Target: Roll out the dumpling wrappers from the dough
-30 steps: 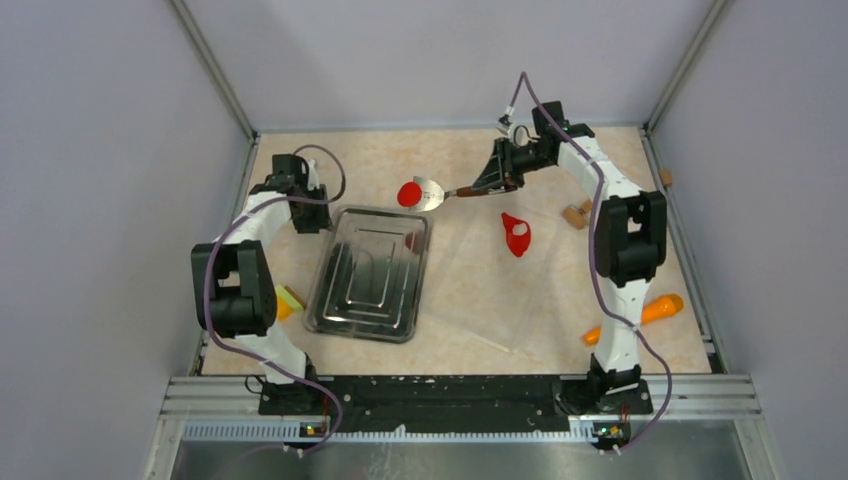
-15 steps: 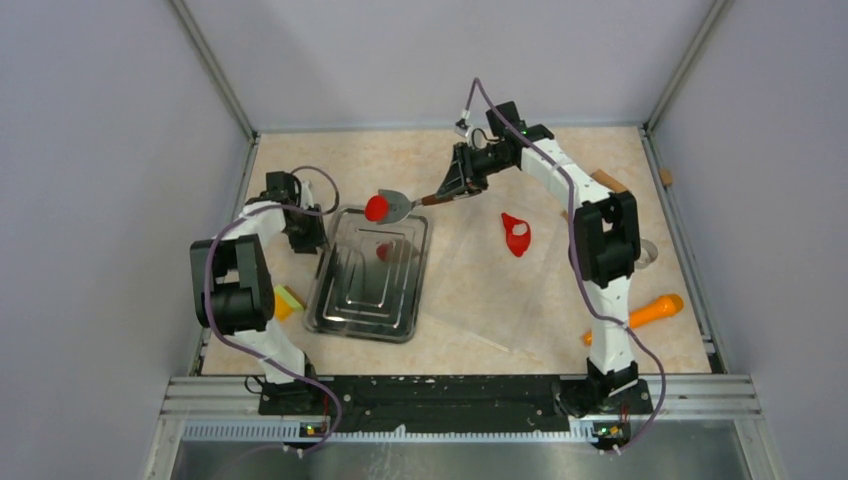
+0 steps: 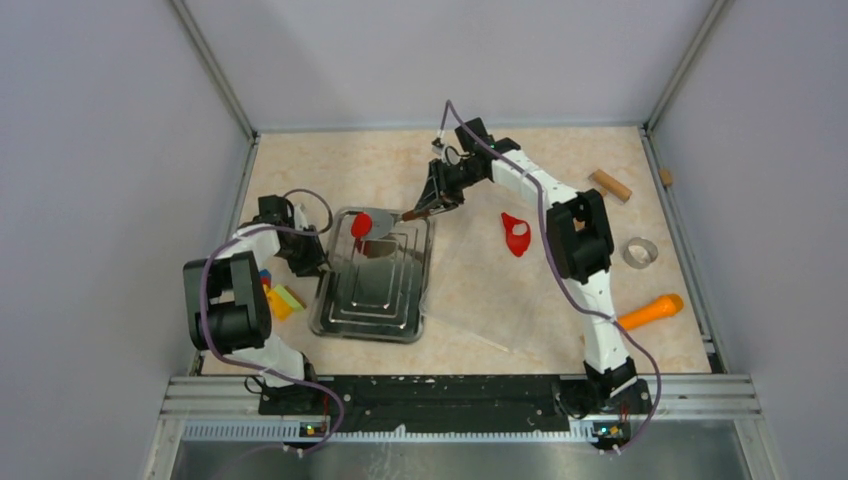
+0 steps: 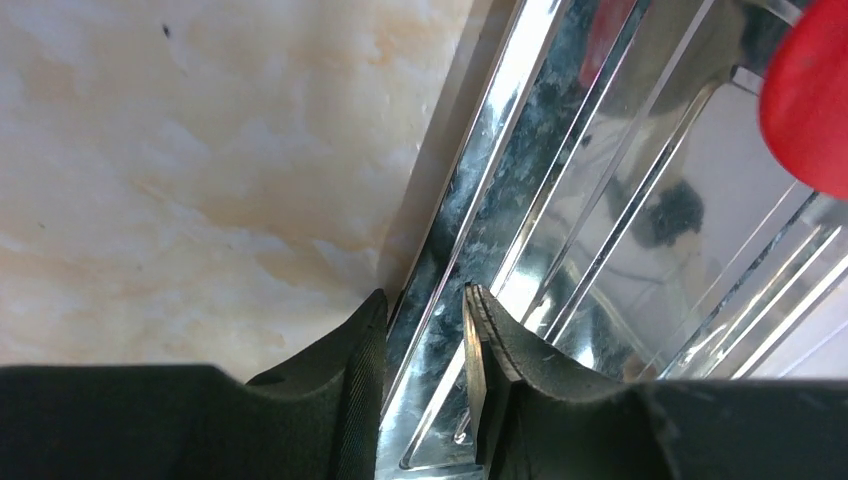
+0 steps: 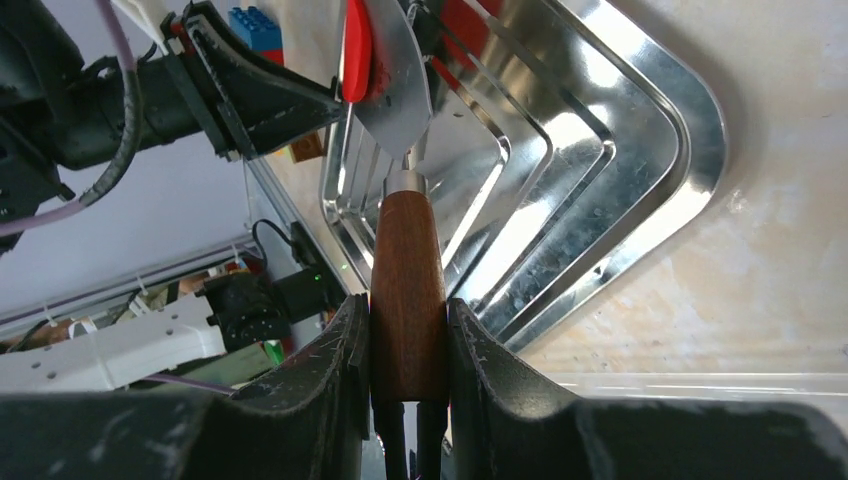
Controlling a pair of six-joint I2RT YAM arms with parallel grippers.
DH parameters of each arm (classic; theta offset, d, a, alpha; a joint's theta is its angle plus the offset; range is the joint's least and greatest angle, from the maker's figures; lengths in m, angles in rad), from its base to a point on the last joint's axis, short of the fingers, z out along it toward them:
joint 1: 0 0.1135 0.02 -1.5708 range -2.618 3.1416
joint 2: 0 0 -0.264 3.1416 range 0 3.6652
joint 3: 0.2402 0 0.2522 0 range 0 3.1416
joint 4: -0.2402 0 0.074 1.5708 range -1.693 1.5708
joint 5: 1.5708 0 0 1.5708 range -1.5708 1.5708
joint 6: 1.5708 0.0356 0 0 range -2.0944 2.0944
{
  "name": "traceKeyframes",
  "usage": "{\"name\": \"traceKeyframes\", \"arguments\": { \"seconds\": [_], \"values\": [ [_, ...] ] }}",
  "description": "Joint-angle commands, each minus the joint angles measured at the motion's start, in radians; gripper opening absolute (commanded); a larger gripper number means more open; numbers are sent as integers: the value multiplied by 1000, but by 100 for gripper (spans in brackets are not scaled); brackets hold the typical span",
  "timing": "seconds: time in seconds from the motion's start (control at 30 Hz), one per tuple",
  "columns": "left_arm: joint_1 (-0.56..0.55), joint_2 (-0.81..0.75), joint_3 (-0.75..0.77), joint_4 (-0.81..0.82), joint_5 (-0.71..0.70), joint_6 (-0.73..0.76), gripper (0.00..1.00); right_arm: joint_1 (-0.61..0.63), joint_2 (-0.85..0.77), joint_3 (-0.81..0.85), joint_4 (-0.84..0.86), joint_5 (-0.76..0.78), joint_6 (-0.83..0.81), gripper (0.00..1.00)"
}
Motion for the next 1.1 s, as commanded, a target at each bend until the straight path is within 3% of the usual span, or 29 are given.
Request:
{"name": "traceKeyframes", "arguments": {
  "seconds": [0.0,0.4,0.7,1.07],
  "values": [
    [4,-67,-67,1,75,-40,37,26,32,77,81,-49,88,0],
    [8,-103,-100,26,74,-61,40,64,79,96,47,-7,79,0],
    [9,-105,-47,49,112,-82,39,69,51,65,-105,154,-9,0],
    [9,-198,-118,123,177,-115,38,95,-43,88,-224,424,-75,0]
  ]
}}
